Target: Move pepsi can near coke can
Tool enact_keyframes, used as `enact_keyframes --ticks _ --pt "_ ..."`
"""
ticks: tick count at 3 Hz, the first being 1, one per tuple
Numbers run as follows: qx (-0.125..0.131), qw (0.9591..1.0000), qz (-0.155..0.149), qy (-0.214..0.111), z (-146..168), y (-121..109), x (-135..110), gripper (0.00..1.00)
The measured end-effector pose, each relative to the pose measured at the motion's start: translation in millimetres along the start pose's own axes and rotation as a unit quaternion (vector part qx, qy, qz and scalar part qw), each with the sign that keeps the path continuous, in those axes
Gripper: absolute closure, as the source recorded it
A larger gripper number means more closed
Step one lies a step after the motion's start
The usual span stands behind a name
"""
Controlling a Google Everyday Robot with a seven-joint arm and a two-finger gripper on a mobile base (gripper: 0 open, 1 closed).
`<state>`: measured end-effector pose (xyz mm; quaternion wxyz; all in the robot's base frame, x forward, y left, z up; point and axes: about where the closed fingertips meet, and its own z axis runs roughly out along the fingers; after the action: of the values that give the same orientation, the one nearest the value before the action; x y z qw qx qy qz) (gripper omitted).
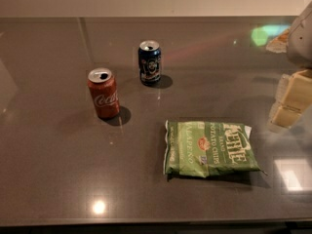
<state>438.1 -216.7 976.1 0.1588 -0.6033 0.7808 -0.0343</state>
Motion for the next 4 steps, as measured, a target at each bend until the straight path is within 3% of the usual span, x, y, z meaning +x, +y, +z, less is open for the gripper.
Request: enact_keyframes --ticks 1,2,4 --pt "0.001 1.0 0.0 0.0 0 0 0 0.0" --pt "0.01 0.9997 -0.006 -0.022 5 -12 -16 0.0" --pt "0.008 0.9961 -0.002 -0.088 36 -54 -63 0.0"
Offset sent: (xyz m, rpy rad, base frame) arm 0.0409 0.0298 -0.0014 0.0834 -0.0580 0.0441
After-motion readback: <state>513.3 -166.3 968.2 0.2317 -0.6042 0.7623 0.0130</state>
